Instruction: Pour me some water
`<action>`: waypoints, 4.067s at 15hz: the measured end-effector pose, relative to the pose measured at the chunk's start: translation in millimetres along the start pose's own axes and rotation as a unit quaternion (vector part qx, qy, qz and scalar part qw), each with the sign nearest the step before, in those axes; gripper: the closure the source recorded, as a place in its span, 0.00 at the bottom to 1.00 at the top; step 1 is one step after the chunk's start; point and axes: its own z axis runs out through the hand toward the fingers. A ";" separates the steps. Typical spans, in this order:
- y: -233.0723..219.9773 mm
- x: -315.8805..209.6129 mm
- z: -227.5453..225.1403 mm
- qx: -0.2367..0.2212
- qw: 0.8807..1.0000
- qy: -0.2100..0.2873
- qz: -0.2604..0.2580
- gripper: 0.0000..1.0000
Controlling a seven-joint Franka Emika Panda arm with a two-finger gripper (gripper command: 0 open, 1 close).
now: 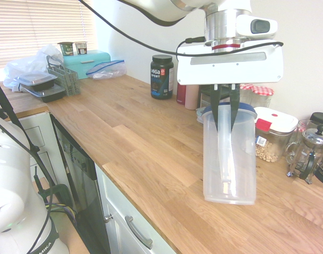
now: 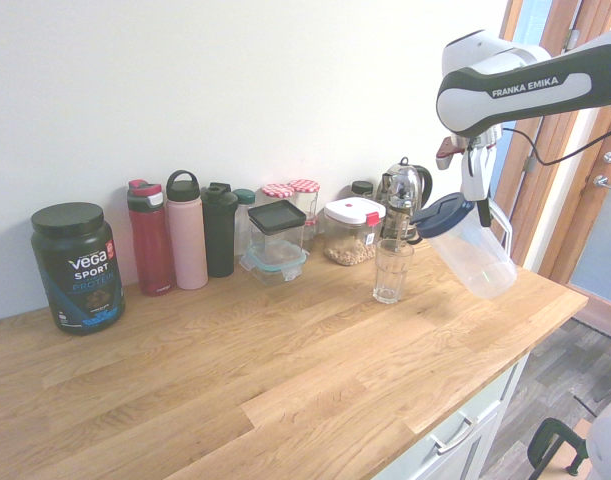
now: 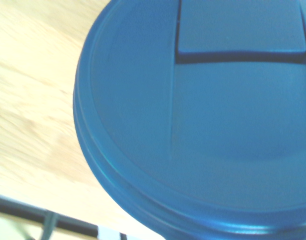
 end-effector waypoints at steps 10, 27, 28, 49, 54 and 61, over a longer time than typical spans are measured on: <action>-32.1 24.5 -12.2 -0.075 0.996 -0.024 -0.034 1.00; 51.6 9.4 21.1 0.206 0.969 0.074 0.116 1.00; 63.1 6.4 26.1 0.224 0.962 0.081 0.136 1.00; -192.5 -271.4 -72.0 0.322 0.894 0.187 0.250 1.00; -284.1 -247.7 -86.0 0.333 0.889 0.190 0.252 1.00; -366.5 -197.4 -68.5 0.326 0.890 0.160 0.276 1.00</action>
